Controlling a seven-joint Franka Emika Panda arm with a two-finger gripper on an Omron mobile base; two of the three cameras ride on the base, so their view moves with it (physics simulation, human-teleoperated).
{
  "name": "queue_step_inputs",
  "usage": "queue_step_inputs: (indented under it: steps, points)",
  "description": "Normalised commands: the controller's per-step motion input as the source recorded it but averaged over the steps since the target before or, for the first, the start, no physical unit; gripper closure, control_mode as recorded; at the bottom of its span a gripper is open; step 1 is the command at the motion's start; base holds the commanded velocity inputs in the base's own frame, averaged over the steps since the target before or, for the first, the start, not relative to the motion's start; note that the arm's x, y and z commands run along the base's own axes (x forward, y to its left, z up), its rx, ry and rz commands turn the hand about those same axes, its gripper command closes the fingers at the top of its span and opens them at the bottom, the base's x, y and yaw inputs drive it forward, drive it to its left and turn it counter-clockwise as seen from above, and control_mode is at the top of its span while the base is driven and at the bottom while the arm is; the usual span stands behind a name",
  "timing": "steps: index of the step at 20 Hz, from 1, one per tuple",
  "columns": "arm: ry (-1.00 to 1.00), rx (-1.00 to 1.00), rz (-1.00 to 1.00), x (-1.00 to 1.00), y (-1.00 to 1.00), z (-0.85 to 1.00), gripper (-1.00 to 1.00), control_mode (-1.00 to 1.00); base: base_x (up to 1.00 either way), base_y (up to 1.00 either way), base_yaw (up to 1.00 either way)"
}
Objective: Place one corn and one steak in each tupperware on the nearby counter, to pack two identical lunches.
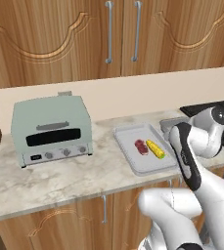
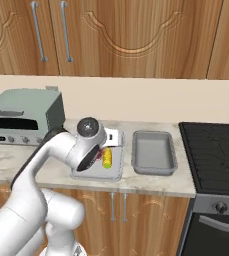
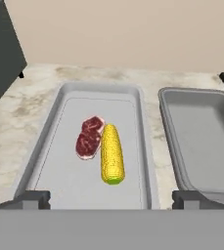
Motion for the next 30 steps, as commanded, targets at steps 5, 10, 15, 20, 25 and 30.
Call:
queue_step_inputs:
  steps: [5, 10, 15, 20, 25, 30]
  points:
    - [0.0, 0.0, 0.0, -0.92, 0.19, 0.67, -1.0, -1.0, 0.0, 0.0, 0.0]
    - [0.0, -0.14, -0.01, -0.55, 0.5, 0.0, -1.0, -1.0, 0.0, 0.0, 0.0]
    - [0.0, -0.04, 0.0, -0.11, 0.09, 0.0, -1.0, 1.0, 0.01, 0.0, 0.0]
    - [0.0, 0.0, 0.0, 0.0, 0.0, 0.0, -1.0, 1.0, -0.82, 0.0, 0.04]
    - [0.0, 0.0, 0.0, 0.0, 0.0, 0.0, -1.0, 1.0, -1.0, 0.0, 0.01]
    - [0.0, 0.0, 0.0, 0.0, 0.0, 0.0, -1.0, 1.0, -1.0, 0.0, 0.03]
